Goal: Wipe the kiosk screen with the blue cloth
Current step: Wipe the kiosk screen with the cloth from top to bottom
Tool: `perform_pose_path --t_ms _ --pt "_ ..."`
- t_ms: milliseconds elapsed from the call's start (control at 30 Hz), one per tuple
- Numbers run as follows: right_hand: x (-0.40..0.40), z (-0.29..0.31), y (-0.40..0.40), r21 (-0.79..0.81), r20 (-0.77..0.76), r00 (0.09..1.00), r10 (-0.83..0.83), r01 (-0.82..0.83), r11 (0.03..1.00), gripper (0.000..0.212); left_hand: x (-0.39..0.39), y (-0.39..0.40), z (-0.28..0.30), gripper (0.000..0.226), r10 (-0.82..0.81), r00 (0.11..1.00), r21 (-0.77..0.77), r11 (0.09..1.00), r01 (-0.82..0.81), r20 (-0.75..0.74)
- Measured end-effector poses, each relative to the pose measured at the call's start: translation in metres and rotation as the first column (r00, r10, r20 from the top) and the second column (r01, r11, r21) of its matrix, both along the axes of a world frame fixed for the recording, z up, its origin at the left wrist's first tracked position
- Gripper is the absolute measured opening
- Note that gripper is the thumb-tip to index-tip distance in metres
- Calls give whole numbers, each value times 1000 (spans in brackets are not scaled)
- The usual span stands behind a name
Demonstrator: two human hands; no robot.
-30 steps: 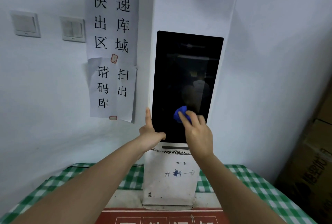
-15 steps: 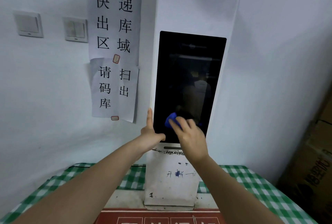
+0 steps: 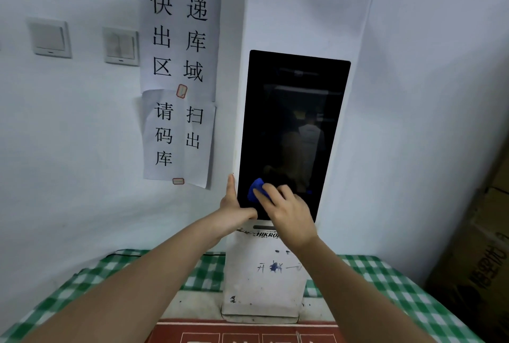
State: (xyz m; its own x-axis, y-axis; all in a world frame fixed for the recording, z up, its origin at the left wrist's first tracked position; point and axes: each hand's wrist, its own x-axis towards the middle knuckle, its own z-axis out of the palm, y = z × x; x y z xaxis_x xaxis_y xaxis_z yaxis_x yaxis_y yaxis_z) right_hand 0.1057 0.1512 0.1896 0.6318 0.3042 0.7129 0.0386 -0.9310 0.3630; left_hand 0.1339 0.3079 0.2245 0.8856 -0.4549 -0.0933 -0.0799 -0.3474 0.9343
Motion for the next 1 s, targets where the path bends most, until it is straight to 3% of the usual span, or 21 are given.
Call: perform_pose_path --t_ms 133,267,333,433,500,533,567,633,767,1000 --pt "2 16 -6 -92 -32 999 -2 -1 996 71 2 3 -2 104 -21 999 28 999 22 -31" --pt "9 34 3 145 115 991 -61 44 988 64 3 5 -6 101 -22 998 31 999 24 -57" --pt "9 27 11 184 113 992 -64 43 982 66 3 6 -6 94 -11 998 22 1000 13 -61" --pt "7 4 12 -7 -14 1000 14 -14 1000 70 3 8 -5 42 -18 999 8 1000 18 -51" --pt "5 2 8 -133 -83 996 43 -53 990 70 1 10 -3 36 -33 998 6 999 33 -59" --pt "6 8 7 -159 -82 996 41 -54 986 70 2 12 -2 42 -39 997 0 999 39 -62" --pt "8 15 7 -156 -62 998 31 -40 987 68 4 14 -5 63 -48 997 -2 999 48 -62" --pt "12 34 11 -61 23 1000 -6 8 998 63 5 16 -7 86 -61 995 -5 998 61 -84" --pt "17 42 22 48 76 997 -26 22 999 65 1 16 -8 89 -61 993 -26 998 59 -103" --pt "13 11 20 -233 -129 991 32 -62 970 71 1 20 -10 85 -32 991 -47 999 27 -127"
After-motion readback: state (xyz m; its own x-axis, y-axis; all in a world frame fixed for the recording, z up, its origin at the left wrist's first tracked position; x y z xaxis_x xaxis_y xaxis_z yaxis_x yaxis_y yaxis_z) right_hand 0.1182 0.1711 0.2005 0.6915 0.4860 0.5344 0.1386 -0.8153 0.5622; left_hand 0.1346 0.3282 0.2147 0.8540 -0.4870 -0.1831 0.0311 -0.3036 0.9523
